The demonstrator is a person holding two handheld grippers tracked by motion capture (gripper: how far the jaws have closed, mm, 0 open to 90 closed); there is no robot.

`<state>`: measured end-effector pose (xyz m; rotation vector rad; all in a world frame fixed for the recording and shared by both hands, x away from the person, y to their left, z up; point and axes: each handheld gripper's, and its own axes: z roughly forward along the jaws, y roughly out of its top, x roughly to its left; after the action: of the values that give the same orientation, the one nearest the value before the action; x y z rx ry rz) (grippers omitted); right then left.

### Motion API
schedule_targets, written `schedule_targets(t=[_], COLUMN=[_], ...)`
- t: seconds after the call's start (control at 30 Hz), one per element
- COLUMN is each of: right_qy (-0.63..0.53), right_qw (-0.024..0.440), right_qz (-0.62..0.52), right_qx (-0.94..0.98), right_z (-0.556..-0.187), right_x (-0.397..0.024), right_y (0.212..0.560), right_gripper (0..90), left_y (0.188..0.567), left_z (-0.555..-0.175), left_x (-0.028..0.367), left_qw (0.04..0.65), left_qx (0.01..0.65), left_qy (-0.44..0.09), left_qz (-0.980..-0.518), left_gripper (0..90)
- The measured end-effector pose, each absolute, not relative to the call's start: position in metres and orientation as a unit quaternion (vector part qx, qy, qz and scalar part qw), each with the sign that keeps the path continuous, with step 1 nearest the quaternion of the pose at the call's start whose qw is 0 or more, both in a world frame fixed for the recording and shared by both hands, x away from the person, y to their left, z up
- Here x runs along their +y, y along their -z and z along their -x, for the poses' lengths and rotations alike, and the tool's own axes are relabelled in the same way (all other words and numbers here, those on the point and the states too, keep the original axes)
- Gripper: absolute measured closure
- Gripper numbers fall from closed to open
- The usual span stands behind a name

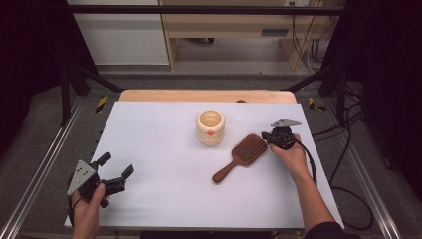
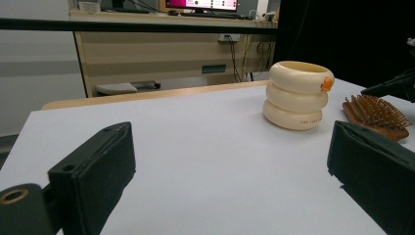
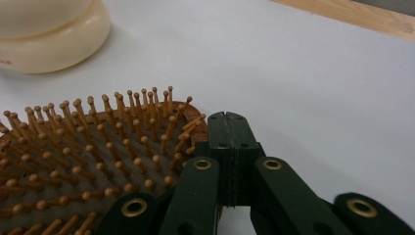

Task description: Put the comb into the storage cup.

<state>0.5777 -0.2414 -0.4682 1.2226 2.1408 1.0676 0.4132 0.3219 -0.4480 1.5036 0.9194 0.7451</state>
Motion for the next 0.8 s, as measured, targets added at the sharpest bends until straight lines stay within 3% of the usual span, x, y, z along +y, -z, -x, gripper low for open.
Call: schedule_targets(t=[0.8], right_qy=[-0.396], right_qw=[0.196], right_qz=[-0.399], right_qx=[0.803], right_z=[-0.547], right_x=[-0.202], right_y=[0.467], right_gripper=[90.0], left_y=[0.448], left_z=[-0.413], left_x=[0.32], left_qw=[0.575], left_qx=[0.392], left_qy=[-0.318], left_qz=[-0.645], left_gripper=[3.9])
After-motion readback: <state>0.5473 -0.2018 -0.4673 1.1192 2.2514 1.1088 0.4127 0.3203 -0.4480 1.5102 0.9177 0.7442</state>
